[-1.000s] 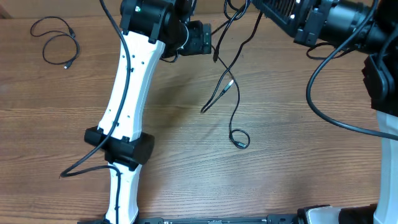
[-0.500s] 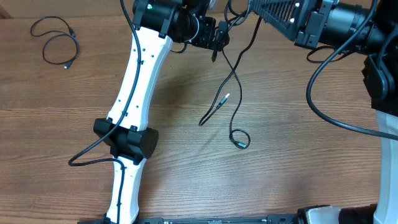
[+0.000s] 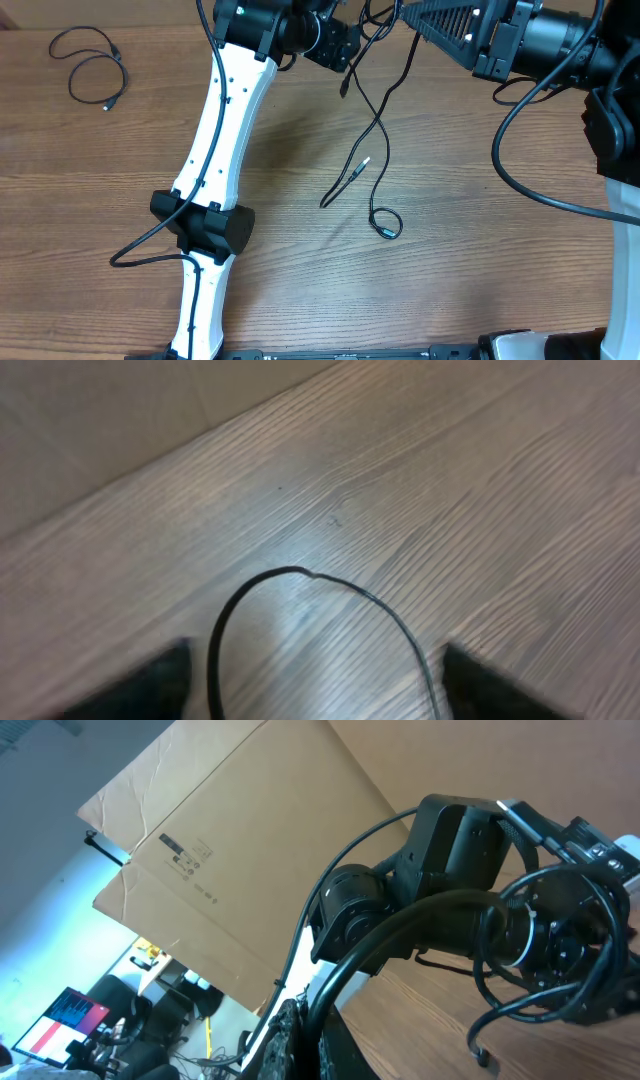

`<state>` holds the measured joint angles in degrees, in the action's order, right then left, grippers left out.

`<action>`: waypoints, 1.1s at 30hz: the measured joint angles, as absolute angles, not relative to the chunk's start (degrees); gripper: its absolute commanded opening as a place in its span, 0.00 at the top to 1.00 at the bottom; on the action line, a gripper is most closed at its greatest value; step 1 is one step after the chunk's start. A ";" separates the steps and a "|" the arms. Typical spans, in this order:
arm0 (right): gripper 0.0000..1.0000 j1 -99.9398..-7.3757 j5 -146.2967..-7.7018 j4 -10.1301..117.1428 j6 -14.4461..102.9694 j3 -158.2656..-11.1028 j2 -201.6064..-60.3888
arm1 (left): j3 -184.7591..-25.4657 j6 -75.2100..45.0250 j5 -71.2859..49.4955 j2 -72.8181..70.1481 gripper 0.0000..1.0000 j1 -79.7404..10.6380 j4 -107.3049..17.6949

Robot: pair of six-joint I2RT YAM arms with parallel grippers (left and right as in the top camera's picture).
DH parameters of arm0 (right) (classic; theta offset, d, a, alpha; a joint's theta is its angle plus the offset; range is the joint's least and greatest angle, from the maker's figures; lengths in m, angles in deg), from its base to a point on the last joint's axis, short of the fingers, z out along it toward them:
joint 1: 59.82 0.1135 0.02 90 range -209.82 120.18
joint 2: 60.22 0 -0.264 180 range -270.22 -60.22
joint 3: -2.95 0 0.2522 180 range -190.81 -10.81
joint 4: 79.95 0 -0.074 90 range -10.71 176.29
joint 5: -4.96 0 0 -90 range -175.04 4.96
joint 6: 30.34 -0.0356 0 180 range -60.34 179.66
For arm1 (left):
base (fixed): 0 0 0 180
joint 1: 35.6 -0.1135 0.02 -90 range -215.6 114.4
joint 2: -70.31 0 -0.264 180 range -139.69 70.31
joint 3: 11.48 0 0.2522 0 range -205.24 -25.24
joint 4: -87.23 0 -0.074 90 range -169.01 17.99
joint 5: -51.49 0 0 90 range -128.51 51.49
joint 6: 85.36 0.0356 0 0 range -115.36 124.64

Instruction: Untangle cables

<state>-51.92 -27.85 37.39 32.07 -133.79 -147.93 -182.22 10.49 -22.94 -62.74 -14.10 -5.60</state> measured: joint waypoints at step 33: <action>0.96 -51.92 -78.69 21.72 32.72 -133.79 -147.99 | -182.22 -18.62 -53.58 -62.79 0.96 -28.11 14.98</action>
